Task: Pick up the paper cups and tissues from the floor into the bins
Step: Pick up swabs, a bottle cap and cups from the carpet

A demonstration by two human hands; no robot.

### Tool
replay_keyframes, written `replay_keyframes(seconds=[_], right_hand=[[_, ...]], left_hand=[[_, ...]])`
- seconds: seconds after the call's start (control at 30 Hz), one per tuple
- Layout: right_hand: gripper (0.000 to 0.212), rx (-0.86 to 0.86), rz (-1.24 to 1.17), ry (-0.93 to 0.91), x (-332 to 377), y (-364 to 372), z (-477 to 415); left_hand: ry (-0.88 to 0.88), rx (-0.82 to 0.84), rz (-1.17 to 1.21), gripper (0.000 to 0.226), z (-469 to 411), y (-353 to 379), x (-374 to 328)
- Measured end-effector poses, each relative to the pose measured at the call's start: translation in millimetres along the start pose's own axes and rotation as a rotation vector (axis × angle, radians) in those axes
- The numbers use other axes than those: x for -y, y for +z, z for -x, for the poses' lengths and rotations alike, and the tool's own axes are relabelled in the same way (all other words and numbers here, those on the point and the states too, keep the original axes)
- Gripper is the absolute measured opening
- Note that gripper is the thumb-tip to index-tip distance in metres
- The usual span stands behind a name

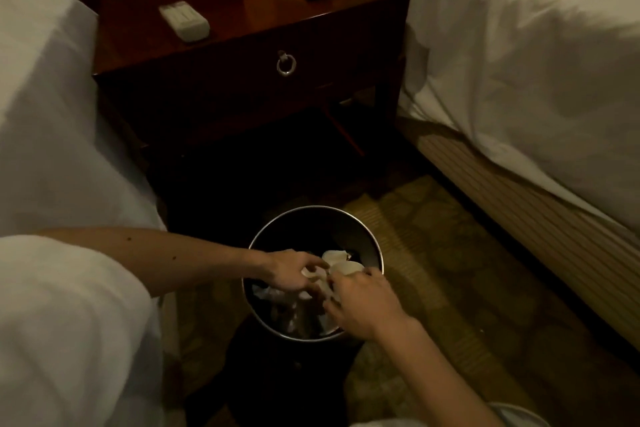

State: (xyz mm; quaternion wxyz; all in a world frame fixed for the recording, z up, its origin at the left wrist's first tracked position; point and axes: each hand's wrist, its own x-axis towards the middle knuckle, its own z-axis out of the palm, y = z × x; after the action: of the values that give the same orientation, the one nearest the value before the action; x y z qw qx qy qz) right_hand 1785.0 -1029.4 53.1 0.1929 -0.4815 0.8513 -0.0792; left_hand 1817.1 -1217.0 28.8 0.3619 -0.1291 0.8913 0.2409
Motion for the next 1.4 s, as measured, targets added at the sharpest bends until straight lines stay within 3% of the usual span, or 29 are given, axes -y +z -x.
replay_keyframes(seconds=[0.07, 0.17, 0.2, 0.37, 0.53, 0.7, 0.9, 1.07, 1.17, 1.4], right_hand=[[0.036, -0.046, -0.241, -0.008, -6.2, -21.7, 8.7], [0.016, -0.211, -0.278, 0.064, -31.9, -72.8, 28.5], [0.011, -0.247, -0.27, 0.091, -44.7, -91.4, 40.2], [0.028, -0.225, -0.043, 0.262, -99.2, -167.0, 142.1], [0.021, -0.167, -0.043, 0.532, -145.3, -170.1, 265.6], [0.013, -0.071, -0.235, 0.829, -198.3, -122.2, 383.5], [0.01, 0.069, -0.454, 1.044, -245.9, -13.2, 459.1], [0.05, 0.006, -0.573, 1.147, -280.3, 80.6, 459.7], [0.07, -0.005, -0.563, 1.142, -292.5, 123.1, 446.0], [0.081, -0.101, -0.599, 1.161, -286.9, 170.4, 440.0]], left_hand=[[0.065, -0.153, -0.104, 0.053, 5.3, -16.1, -15.2], [0.188, -0.405, -0.058, 0.007, 16.0, -56.9, -56.8], [0.238, -0.463, -0.037, 0.015, 21.8, -72.2, -76.1], [0.6, -0.602, -0.098, 0.035, 57.5, -115.3, -188.9], [0.881, -0.465, -0.276, 0.039, 55.5, -73.5, -308.1], [1.068, -0.224, -0.131, 0.037, 9.0, 26.8, -396.3], [1.016, 0.109, -0.258, 0.02, -67.2, 180.4, -449.4], [0.87, 0.284, -0.284, 0.018, -118.1, 272.9, -462.8], [0.741, 0.338, -0.195, 0.035, -138.0, 305.7, -462.4], [0.697, 0.34, -0.105, 0.038, -157.2, 354.5, -467.2]])
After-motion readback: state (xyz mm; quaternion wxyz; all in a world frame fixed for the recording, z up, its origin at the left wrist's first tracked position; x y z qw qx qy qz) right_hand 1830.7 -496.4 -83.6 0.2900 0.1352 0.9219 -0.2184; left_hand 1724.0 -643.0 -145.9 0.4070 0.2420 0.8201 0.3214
